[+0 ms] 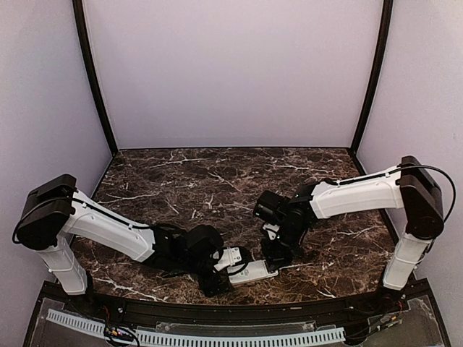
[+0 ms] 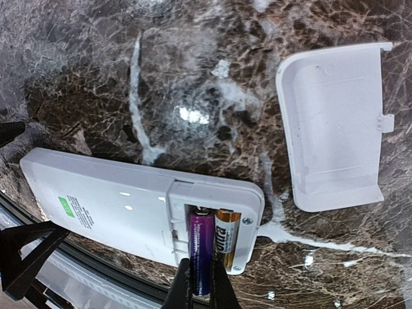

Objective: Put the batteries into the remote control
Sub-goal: Place the battery in the battery compartment.

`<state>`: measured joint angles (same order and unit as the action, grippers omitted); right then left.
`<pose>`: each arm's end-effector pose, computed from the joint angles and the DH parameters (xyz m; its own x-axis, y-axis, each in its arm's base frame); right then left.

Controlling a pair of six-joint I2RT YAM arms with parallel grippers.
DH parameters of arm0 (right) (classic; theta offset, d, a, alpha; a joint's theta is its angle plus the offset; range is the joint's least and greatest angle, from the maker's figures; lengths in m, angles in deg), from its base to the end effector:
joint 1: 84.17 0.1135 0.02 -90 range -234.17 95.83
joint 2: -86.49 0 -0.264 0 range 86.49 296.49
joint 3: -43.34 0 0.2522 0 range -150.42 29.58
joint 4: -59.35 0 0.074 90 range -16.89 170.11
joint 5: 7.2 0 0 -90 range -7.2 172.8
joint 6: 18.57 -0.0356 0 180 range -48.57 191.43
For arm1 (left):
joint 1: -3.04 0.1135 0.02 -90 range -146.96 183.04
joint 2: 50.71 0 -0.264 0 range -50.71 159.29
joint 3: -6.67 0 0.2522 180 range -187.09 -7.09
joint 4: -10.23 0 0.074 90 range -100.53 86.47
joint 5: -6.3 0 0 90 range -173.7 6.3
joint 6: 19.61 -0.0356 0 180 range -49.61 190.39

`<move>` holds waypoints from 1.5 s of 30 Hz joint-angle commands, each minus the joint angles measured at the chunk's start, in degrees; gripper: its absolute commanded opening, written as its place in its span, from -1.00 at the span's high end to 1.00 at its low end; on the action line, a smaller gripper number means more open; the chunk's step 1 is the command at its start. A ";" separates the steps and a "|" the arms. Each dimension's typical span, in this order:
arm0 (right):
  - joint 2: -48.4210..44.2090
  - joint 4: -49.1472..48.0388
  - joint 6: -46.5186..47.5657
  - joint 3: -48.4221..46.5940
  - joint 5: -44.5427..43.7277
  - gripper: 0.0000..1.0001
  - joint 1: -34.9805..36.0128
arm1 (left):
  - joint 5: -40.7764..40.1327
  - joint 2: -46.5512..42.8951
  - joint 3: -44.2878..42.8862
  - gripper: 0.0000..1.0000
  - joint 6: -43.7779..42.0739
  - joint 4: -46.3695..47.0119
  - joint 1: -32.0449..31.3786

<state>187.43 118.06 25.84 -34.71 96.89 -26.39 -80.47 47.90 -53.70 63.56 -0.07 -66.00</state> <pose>0.1624 0.2739 0.1672 -0.9688 -0.2378 0.0698 -0.2107 0.9387 0.2729 0.1162 -0.3090 0.1363 -0.1537 0.7332 -0.6624 0.9709 0.2368 0.0368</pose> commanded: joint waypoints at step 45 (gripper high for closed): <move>-35.02 -29.49 82.53 25.13 11.09 0.46 -0.30 | 0.35 0.97 4.73 -0.73 3.08 4.61 -0.22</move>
<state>154.01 98.98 87.04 -17.90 103.97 -26.55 -79.73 47.90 -51.04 65.44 5.55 -66.00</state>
